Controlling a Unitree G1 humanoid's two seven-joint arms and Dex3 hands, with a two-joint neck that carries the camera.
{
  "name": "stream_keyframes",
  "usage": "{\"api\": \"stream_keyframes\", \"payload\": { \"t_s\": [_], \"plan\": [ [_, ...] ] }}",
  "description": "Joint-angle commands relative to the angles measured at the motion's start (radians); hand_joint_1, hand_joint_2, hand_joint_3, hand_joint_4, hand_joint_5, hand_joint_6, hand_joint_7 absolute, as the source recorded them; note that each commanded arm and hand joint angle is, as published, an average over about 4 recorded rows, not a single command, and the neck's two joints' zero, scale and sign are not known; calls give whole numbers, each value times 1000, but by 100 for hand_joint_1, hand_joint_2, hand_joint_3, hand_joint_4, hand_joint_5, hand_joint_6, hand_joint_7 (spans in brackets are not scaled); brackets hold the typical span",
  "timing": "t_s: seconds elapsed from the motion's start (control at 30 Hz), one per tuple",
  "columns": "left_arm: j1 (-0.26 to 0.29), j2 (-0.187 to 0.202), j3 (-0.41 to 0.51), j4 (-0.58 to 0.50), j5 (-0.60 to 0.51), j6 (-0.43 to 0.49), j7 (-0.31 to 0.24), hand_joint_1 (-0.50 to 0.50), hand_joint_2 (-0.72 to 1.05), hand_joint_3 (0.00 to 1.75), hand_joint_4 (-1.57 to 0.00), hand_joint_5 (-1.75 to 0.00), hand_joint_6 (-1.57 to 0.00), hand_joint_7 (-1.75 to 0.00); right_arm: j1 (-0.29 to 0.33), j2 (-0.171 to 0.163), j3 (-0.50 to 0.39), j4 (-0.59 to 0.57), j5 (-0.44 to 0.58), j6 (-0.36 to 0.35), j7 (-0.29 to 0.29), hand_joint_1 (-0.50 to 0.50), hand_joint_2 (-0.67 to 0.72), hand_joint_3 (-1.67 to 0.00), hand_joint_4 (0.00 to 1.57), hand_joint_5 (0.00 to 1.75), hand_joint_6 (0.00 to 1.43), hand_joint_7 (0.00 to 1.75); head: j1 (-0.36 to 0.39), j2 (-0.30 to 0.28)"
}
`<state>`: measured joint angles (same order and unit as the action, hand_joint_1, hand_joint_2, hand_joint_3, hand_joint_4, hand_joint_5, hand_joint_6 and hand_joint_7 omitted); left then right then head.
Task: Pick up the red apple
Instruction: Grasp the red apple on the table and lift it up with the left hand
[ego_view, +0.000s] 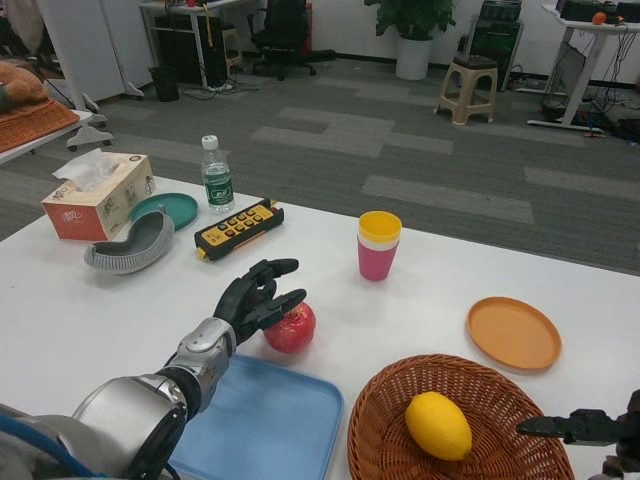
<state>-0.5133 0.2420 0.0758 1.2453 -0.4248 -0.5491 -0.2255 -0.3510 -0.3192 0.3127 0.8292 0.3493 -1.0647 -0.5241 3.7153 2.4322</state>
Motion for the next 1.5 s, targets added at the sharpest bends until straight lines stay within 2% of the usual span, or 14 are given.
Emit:
{"api": "stream_keyframes", "payload": {
  "t_s": [0.03,0.17,0.27,0.37,0.4,0.5,0.53,0.7,0.97,1.17,1.4,1.43,1.5],
  "plan": [
    [9,-1,6,-21,-18,-12,-2,-43,105,9,-7,0,-27,-63,7,-3,0,-2,7,-8,-5,38,72,0,0,0,0,0,1,-1],
    [10,-1,-1,-23,-18,-11,-3,-43,105,9,-7,0,-29,-63,7,-3,0,0,7,-8,-5,38,72,0,0,0,0,0,1,-2],
    [9,1,-9,-24,6,-9,-2,-43,105,13,-2,0,-26,-63,7,-3,0,1,7,-8,-5,38,71,0,0,0,0,0,2,-5],
    [9,10,-10,-41,63,-9,0,-44,105,17,0,-8,-9,-49,7,-3,0,3,7,-8,-5,38,72,0,0,0,0,0,2,-6],
    [9,13,-10,-50,83,-8,2,-46,105,20,0,-15,-3,-40,7,-3,0,4,7,-8,-5,38,72,0,0,0,0,0,2,-7],
    [9,21,12,-93,184,3,13,-49,105,20,0,-31,0,-23,7,-4,1,7,7,-8,-5,38,72,0,0,0,0,0,1,-6],
    [9,23,21,-104,216,7,17,-50,105,17,0,-31,0,-21,6,-4,1,8,8,-8,-5,38,72,0,0,0,0,0,1,-6],
    [0,34,53,-183,375,105,19,-50,105,9,0,-41,0,-14,6,-5,2,11,7,-8,-5,38,72,0,0,0,0,0,0,-10],
    [-60,80,44,-231,665,270,17,-50,105,9,0,-38,0,-14,4,-7,5,16,8,-8,-5,38,72,0,0,0,0,0,-4,-19],
    [-93,116,-33,-233,728,315,17,-50,103,9,0,-36,0,-14,4,-8,6,15,8,-8,-5,38,72,0,0,0,0,0,-12,-26],
    [-110,136,-90,-239,750,329,17,-50,47,4,0,-41,0,-14,6,-8,4,11,8,-8,-5,38,72,0,0,0,0,0,-12,-26],
    [-113,138,-99,-240,752,331,17,-50,34,4,0,-41,0,-14,6,-8,4,11,8,-8,-5,38,72,0,0,0,0,0,-12,-26],
    [-114,140,-113,-247,753,337,17,-50,-8,7,0,-41,0,-14,6,-8,4,11,8,-8,-5,38,72,0,0,0,0,0,-13,-30]
  ]
}}
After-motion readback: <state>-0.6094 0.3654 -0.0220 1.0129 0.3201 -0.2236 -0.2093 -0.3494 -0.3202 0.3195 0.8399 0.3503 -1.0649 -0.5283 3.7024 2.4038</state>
